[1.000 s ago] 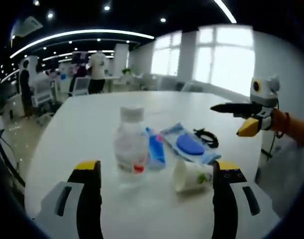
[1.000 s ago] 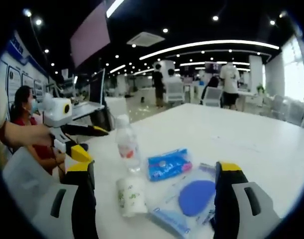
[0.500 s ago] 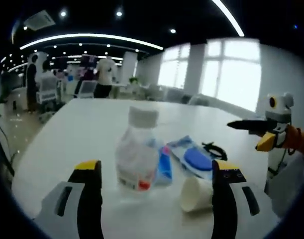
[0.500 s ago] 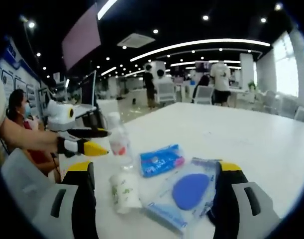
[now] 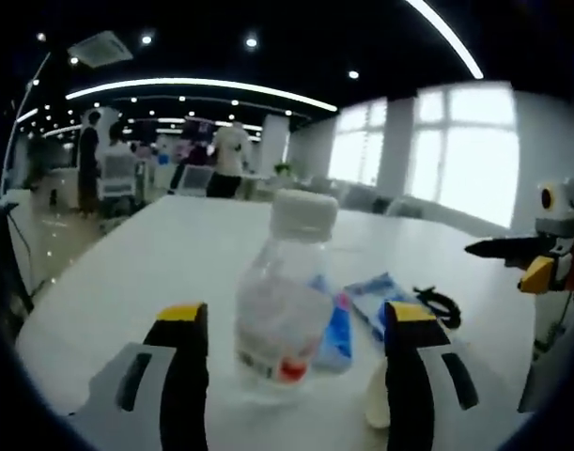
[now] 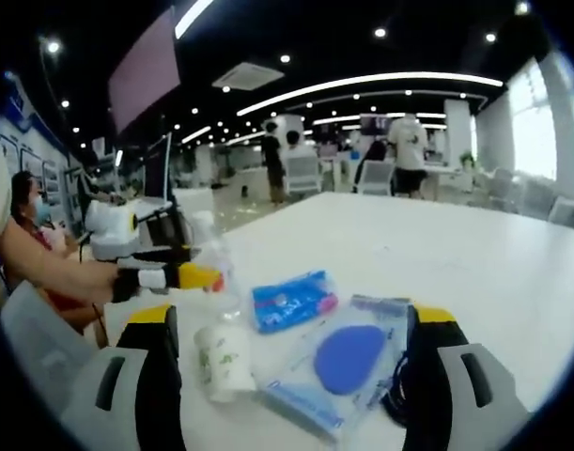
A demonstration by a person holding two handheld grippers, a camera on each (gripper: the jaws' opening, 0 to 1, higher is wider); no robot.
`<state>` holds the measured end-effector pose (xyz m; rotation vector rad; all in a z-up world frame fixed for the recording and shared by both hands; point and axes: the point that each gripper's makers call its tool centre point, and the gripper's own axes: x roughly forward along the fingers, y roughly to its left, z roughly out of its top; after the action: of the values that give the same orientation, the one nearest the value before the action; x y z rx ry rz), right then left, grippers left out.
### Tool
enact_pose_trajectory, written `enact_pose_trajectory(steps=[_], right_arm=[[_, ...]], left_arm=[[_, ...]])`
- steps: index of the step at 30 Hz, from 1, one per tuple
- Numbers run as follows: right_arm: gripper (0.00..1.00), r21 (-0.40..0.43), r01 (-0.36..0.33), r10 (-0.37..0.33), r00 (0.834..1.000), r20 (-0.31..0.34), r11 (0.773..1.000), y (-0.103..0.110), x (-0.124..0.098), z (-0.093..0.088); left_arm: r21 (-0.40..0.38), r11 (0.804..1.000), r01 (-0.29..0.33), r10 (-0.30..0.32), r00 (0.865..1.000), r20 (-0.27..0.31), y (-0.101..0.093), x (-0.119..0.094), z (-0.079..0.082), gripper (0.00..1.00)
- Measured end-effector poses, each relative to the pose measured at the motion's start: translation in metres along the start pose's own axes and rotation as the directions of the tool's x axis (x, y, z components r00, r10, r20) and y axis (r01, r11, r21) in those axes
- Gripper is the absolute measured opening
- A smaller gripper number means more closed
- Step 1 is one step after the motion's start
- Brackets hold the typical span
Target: Arrange the tabletop items into an orderly group along one side of the table until the central work area is clear of visible clutter.
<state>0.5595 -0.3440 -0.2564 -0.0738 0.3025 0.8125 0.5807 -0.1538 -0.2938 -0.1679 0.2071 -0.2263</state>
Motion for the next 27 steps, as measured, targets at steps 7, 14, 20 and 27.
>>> enact_pose_trajectory(steps=[7,14,20,27], right_arm=[[0.99,0.01,0.025,-0.025,1.0,-0.001,1.0,-0.008,-0.002,0.0],[0.99,0.028,0.052,-0.052,0.999,0.004,0.998,-0.016,-0.005,0.001],[0.99,0.024,0.062,-0.062,0.998,0.003,0.998,-0.018,-0.005,0.0],[0.99,0.03,0.067,-0.066,0.998,-0.007,0.997,-0.019,-0.005,-0.002]], left_arm=[[0.005,0.999,-0.033,0.033,0.999,0.031,-0.001,0.005,0.002,0.61],[-0.01,0.997,-0.077,0.077,0.996,0.052,0.002,0.009,0.0,0.57],[-0.009,0.996,-0.084,0.084,0.996,0.03,0.004,0.012,-0.004,0.54],[-0.024,0.994,-0.104,0.104,0.995,0.007,0.011,0.014,-0.003,0.46]])
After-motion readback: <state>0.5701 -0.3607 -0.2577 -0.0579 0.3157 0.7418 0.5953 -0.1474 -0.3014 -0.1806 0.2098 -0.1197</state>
